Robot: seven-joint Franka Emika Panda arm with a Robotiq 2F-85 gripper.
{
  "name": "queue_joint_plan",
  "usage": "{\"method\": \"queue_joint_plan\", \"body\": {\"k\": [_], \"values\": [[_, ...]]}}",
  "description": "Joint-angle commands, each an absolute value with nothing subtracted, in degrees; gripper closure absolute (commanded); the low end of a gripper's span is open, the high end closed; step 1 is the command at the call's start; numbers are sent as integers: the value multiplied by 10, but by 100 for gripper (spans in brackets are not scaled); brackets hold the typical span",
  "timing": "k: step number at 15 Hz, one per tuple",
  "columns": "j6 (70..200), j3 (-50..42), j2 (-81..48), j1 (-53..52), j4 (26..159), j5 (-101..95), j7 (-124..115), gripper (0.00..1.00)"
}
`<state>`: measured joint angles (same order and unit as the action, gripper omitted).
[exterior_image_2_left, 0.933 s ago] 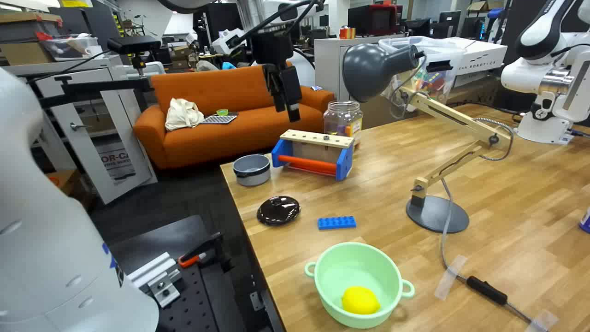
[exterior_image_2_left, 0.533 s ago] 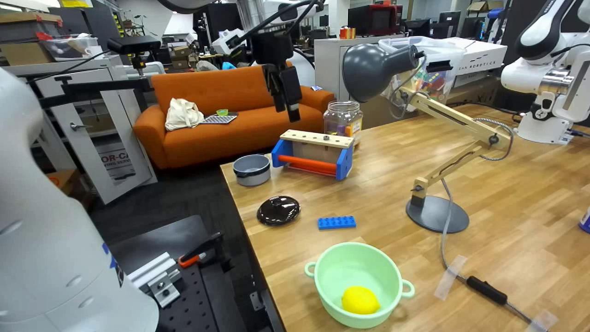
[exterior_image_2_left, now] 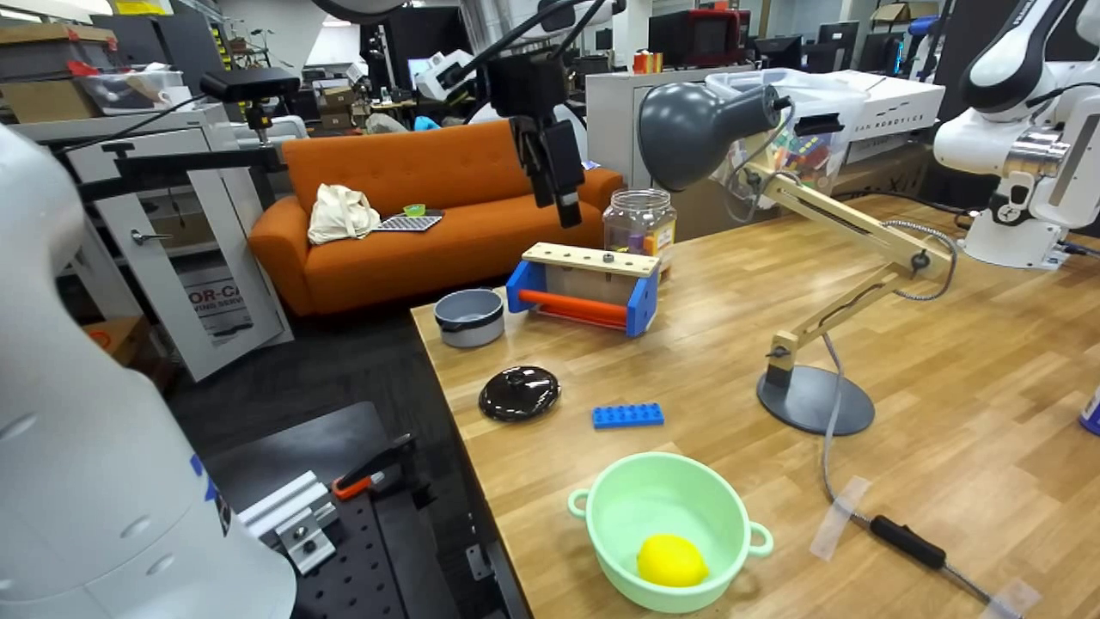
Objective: Flip the black switch on
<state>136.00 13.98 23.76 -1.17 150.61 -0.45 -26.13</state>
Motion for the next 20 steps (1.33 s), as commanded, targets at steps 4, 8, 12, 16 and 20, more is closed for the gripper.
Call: {"method": "queue_joint_plan", "body": {"k": [4,8,12,16,20], "values": [[1389,115,222,48,1493,-42,-330,0],[1379,107,232,41,1499,-37,-318,0],[1379,109,232,41,1499,-37,-323,0],[1393,110,211,47,1487,-56,-318,0],[1408,93,161,63,1448,-92,-301,0]]}}
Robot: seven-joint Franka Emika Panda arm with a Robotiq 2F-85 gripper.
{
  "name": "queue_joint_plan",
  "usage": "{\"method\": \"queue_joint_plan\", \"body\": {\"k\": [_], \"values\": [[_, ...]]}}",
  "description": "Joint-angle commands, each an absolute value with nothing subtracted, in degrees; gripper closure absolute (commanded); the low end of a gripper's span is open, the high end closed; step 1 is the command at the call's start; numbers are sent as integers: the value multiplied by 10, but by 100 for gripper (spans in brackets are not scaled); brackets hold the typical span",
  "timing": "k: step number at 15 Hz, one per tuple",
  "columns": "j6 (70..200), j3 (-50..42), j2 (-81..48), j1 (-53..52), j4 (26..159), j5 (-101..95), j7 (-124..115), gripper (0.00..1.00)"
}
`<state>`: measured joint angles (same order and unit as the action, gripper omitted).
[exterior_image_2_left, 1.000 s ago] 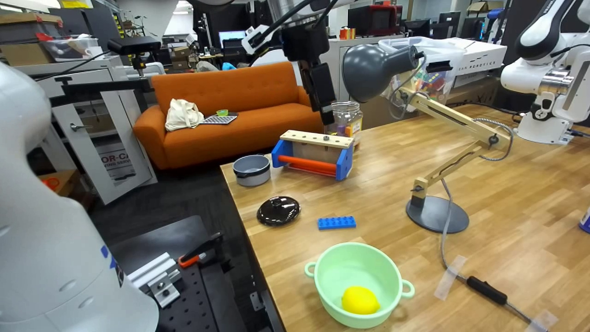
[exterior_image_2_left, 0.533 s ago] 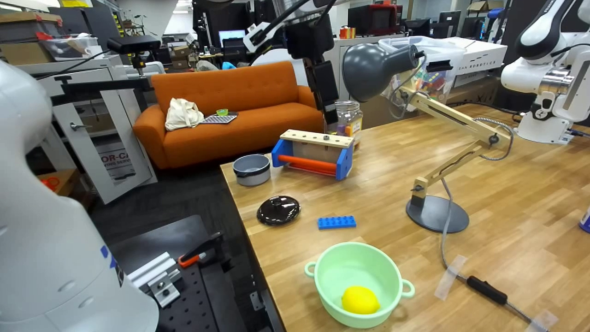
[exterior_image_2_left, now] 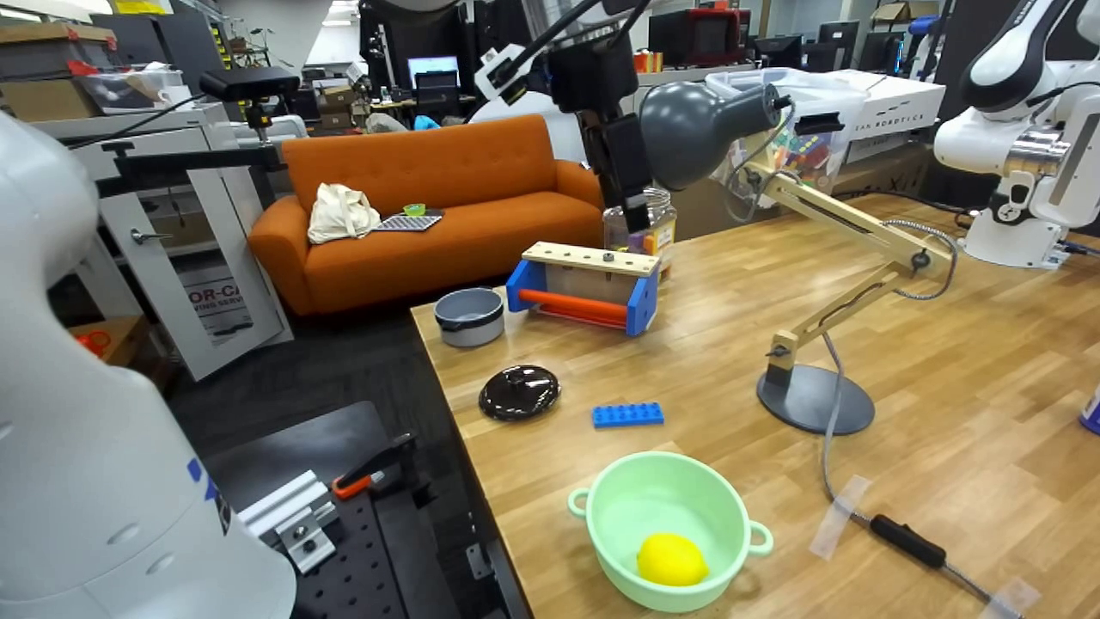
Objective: Flip the black switch on
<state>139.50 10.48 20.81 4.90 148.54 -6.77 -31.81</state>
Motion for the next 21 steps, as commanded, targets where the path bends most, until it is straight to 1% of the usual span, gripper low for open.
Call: {"method": "queue_joint_plan", "body": {"k": [1,6,7,8,16,21], "values": [[1408,84,145,68,1433,-99,-298,0],[1399,21,79,90,1363,-106,-291,0],[1402,19,101,79,1386,-98,-289,0],[1402,11,90,81,1376,-99,-288,0],[1401,11,80,79,1367,-99,-289,0],[1418,8,45,75,1349,-100,-311,0]]}}
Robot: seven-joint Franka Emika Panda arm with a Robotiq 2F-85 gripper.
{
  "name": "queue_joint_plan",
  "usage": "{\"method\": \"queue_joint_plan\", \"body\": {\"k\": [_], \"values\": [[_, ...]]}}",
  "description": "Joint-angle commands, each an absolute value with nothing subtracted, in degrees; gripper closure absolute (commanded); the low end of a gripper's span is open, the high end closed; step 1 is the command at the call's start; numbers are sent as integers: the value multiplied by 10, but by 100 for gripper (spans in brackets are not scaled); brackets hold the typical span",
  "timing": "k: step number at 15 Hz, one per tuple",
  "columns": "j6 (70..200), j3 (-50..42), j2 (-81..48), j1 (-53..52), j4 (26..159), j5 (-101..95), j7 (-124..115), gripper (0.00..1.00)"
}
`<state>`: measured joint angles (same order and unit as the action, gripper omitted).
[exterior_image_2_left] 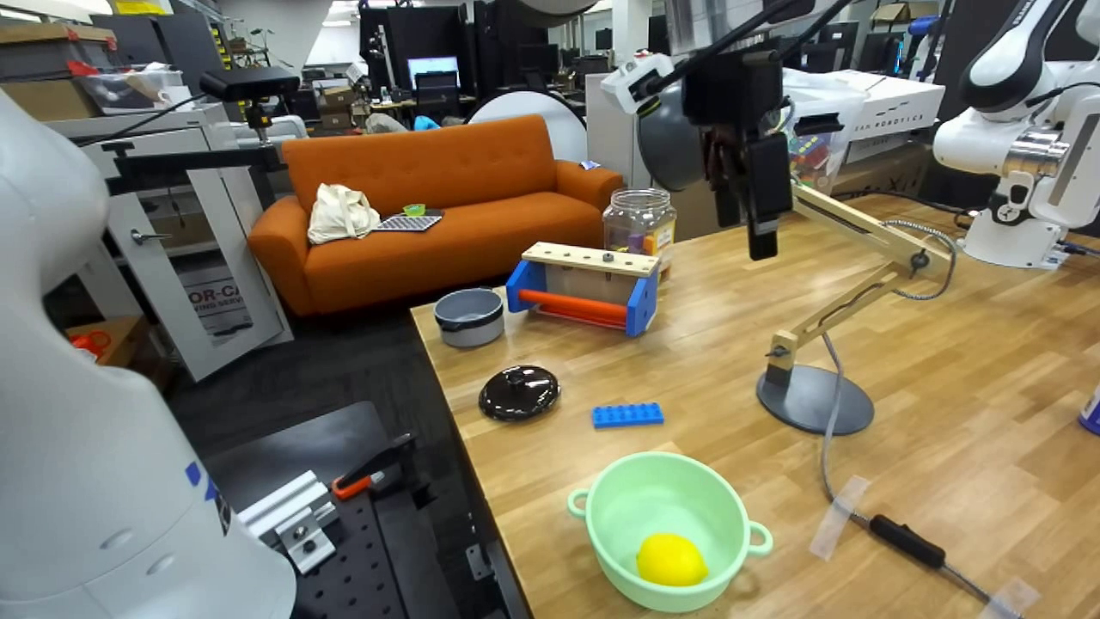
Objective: Flip the black switch on
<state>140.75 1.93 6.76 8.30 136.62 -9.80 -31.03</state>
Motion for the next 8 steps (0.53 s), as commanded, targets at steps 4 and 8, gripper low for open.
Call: {"method": "queue_joint_plan", "body": {"k": [4,8], "values": [[1423,-13,4,81,1324,-130,-286,0],[1428,-56,-52,85,1281,-125,-266,0]]}}
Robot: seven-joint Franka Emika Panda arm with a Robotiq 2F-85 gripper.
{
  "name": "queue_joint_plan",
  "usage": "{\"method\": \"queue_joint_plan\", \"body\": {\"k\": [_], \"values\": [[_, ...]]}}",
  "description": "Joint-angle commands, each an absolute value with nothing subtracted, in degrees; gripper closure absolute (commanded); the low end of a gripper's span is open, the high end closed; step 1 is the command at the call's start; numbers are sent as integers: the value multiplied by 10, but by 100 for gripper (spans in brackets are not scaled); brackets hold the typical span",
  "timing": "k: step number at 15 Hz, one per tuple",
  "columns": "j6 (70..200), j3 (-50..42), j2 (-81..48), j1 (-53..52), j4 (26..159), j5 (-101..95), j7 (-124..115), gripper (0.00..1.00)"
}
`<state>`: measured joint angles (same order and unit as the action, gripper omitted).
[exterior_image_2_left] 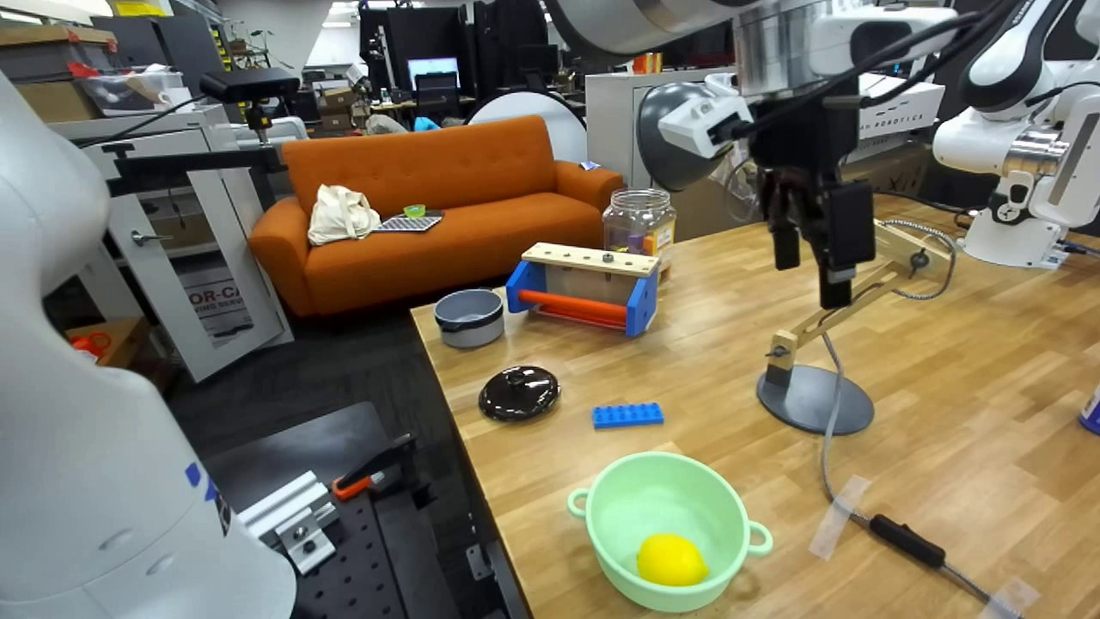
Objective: Flip the black switch on
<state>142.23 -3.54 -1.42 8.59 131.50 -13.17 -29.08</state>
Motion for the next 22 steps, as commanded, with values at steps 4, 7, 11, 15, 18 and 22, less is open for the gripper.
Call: {"method": "queue_joint_plan", "body": {"k": [4,7,11,15,18,22], "values": [[1412,-87,-118,91,1226,-73,-198,0],[1421,-100,-117,80,1235,-79,-208,0],[1420,-99,-121,79,1228,-79,-208,0],[1420,-100,-128,77,1225,-77,-217,0],[1436,-100,-164,71,1204,-88,-213,0],[1441,-96,-225,66,1150,-83,-168,0]]}}
